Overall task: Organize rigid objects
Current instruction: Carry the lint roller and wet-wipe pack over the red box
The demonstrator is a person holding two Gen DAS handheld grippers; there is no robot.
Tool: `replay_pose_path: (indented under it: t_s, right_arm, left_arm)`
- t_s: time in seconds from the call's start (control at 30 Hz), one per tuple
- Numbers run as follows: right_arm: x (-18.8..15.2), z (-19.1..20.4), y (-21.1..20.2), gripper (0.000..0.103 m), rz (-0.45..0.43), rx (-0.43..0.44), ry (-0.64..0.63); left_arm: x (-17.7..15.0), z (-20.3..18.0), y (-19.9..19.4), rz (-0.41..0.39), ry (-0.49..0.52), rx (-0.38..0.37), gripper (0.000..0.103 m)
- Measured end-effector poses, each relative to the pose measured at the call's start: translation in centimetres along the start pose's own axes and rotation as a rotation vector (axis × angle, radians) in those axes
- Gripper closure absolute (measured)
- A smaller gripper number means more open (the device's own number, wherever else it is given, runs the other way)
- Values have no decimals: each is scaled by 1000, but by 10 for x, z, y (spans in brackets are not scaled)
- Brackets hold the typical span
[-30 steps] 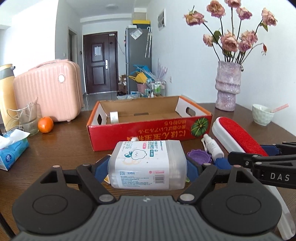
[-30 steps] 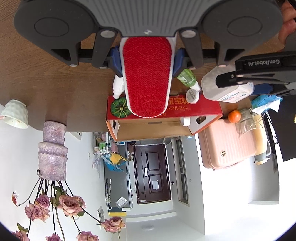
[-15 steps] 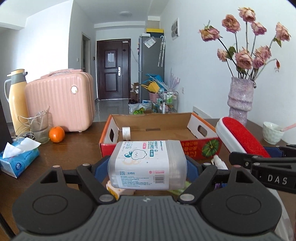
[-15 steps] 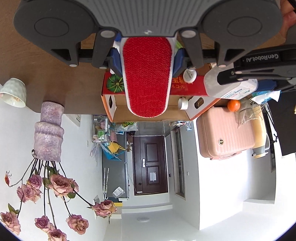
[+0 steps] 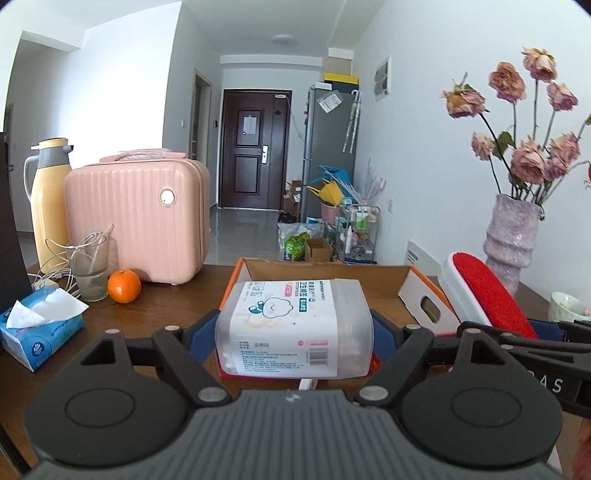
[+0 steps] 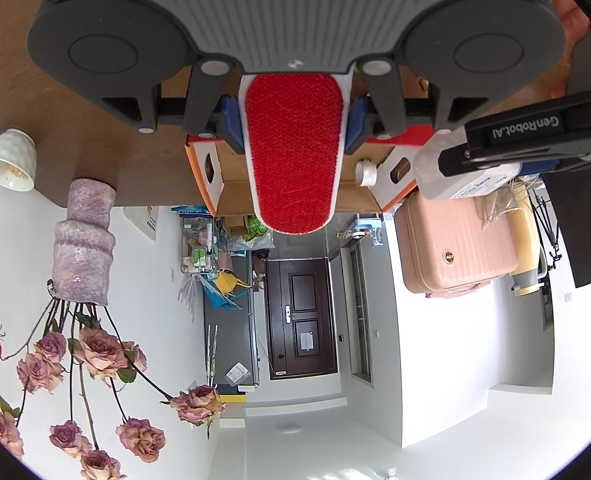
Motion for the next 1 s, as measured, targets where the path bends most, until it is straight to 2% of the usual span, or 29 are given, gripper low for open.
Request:
replay_pose_path:
  t_s: [0.43,1.0]
  right_arm:
    - [41,-4,46,48,-5,15,33]
    - [71,-23,120,48,64,0,81]
  left_arm:
    - [40,2,40,-22,-51,28,20]
    - [67,3,111,27,-60,65,20]
Point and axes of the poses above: each gripper's, at about its wrist camera, not at the fingertips, and y roughly the way its jaws point, z to its left, x to its top, the point moved 9 cm from there along y, roughly the way its jaws point, and after that the axes turned 13 degrees about z, right-handed, at the moved point
